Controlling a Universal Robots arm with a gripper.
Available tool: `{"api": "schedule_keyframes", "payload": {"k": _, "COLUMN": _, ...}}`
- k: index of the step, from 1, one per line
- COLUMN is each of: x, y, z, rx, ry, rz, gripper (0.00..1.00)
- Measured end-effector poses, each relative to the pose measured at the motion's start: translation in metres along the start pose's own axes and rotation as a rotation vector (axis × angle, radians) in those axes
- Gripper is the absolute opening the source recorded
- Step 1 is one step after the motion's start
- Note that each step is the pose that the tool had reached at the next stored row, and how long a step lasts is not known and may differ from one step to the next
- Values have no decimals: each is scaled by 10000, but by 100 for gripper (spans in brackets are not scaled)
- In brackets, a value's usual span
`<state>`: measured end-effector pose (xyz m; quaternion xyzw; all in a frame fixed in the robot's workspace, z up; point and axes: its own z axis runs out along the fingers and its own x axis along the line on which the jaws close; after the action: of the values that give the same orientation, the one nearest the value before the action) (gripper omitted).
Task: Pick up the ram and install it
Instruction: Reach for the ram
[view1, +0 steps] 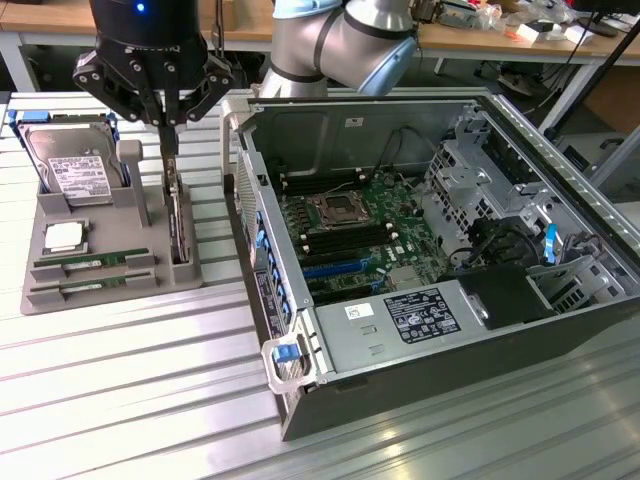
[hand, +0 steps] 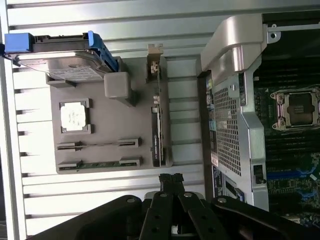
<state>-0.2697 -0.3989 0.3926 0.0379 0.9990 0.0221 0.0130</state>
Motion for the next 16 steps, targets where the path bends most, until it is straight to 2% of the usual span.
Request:
{"api": "schedule_keyframes", "payload": {"k": 11, "x": 385, "y": -29, "z": -7, "rx": -9, "ry": 0, "rz": 0, "gripper": 11}}
{"api": "schedule_keyframes", "payload": {"k": 16, "x": 501, "y": -38, "z": -10, "rx": -9, "ry": 1, "rz": 0, "gripper": 11}}
